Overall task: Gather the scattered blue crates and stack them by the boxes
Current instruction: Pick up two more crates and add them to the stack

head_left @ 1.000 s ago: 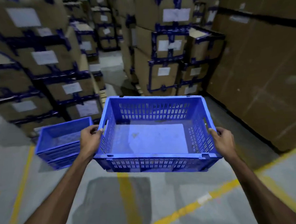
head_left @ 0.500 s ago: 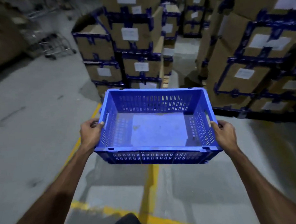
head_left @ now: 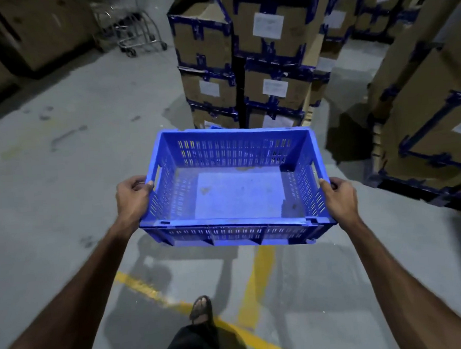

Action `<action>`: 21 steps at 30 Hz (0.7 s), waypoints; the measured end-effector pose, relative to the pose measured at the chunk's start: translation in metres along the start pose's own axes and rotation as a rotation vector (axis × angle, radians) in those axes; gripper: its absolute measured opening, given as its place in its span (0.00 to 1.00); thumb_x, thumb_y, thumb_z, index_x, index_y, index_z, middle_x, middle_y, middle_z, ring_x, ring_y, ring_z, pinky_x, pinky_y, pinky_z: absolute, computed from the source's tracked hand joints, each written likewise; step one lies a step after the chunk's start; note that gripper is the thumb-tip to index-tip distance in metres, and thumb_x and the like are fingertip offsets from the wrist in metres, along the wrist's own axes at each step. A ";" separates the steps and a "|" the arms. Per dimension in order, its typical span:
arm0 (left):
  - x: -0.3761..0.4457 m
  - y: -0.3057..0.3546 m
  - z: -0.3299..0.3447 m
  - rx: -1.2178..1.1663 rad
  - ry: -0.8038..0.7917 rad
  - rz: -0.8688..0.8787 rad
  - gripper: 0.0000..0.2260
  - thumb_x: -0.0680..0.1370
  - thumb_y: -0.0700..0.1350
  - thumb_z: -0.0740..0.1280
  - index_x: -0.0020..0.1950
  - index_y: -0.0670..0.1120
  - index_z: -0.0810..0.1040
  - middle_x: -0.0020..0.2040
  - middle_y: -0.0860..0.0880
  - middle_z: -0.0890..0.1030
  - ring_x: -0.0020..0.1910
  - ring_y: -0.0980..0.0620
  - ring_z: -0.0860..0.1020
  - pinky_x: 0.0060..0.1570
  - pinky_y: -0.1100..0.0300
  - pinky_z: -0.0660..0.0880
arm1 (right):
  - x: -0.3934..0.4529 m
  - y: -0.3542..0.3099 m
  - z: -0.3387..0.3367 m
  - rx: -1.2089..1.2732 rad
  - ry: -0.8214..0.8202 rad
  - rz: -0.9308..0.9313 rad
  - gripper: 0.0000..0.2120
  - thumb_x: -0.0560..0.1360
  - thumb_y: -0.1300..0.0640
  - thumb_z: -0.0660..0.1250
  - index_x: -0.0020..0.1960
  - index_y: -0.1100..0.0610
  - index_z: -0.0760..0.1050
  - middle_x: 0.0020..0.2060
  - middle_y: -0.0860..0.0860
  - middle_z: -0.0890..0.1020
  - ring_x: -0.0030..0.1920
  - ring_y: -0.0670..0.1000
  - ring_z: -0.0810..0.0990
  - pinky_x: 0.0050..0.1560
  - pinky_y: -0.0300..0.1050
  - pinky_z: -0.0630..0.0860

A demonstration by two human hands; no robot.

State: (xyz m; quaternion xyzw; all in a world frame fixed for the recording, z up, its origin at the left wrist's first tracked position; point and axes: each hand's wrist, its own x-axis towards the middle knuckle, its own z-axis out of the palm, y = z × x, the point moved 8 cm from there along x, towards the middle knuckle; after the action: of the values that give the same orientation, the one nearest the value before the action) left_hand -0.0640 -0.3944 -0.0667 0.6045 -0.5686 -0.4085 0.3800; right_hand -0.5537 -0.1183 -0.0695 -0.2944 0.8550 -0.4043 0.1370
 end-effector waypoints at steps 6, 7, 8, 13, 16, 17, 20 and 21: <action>0.097 -0.008 -0.007 0.004 -0.049 -0.011 0.04 0.76 0.41 0.72 0.42 0.48 0.83 0.39 0.45 0.84 0.39 0.49 0.80 0.51 0.44 0.82 | 0.030 -0.034 0.065 0.010 0.003 0.031 0.11 0.82 0.51 0.66 0.47 0.58 0.79 0.39 0.57 0.84 0.40 0.59 0.83 0.40 0.50 0.77; 0.113 -0.007 -0.006 0.007 -0.058 -0.006 0.05 0.76 0.40 0.72 0.42 0.48 0.83 0.39 0.45 0.84 0.39 0.49 0.80 0.51 0.44 0.82 | 0.035 -0.038 0.075 0.012 0.013 0.039 0.10 0.82 0.51 0.66 0.47 0.57 0.79 0.40 0.57 0.84 0.40 0.59 0.83 0.42 0.52 0.79; 0.128 -0.006 -0.004 0.007 -0.067 -0.001 0.05 0.77 0.40 0.72 0.42 0.48 0.83 0.39 0.45 0.83 0.39 0.50 0.80 0.51 0.44 0.82 | 0.040 -0.042 0.084 0.012 0.026 0.045 0.10 0.82 0.51 0.66 0.47 0.56 0.78 0.40 0.57 0.84 0.40 0.60 0.84 0.43 0.53 0.80; 0.199 -0.006 0.010 0.027 -0.118 0.012 0.03 0.77 0.40 0.72 0.44 0.47 0.83 0.40 0.44 0.84 0.39 0.49 0.80 0.51 0.43 0.82 | 0.059 -0.059 0.118 -0.002 0.084 0.079 0.10 0.82 0.52 0.66 0.47 0.58 0.78 0.39 0.58 0.84 0.40 0.61 0.82 0.42 0.53 0.78; 0.234 -0.005 0.023 0.031 -0.149 0.013 0.02 0.77 0.41 0.73 0.49 0.46 0.84 0.42 0.43 0.86 0.40 0.49 0.82 0.53 0.42 0.83 | 0.071 -0.064 0.130 -0.003 0.103 0.099 0.12 0.82 0.53 0.65 0.48 0.61 0.79 0.39 0.59 0.84 0.39 0.60 0.82 0.39 0.50 0.75; 0.244 -0.004 0.028 0.038 -0.157 0.011 0.02 0.76 0.42 0.73 0.48 0.47 0.84 0.43 0.43 0.87 0.40 0.48 0.83 0.53 0.42 0.83 | 0.076 -0.066 0.134 -0.004 0.107 0.104 0.12 0.82 0.53 0.65 0.47 0.61 0.79 0.39 0.59 0.83 0.39 0.60 0.82 0.39 0.49 0.74; 0.275 -0.002 0.046 0.056 -0.185 0.027 0.01 0.76 0.43 0.73 0.45 0.49 0.84 0.41 0.45 0.87 0.40 0.49 0.83 0.52 0.43 0.83 | 0.095 -0.069 0.144 -0.006 0.130 0.112 0.12 0.82 0.52 0.65 0.46 0.60 0.78 0.39 0.60 0.83 0.40 0.62 0.82 0.41 0.53 0.78; 0.284 0.001 0.052 0.063 -0.188 0.027 0.01 0.76 0.43 0.73 0.45 0.49 0.84 0.42 0.44 0.87 0.40 0.49 0.83 0.52 0.42 0.83 | 0.102 -0.069 0.146 -0.008 0.139 0.117 0.13 0.82 0.52 0.65 0.46 0.61 0.78 0.39 0.61 0.83 0.40 0.62 0.82 0.41 0.54 0.79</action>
State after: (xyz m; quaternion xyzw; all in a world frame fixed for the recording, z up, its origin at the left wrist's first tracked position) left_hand -0.1072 -0.6771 -0.1030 0.5674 -0.6224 -0.4403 0.3112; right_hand -0.5377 -0.3045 -0.1090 -0.2156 0.8799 -0.4117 0.0996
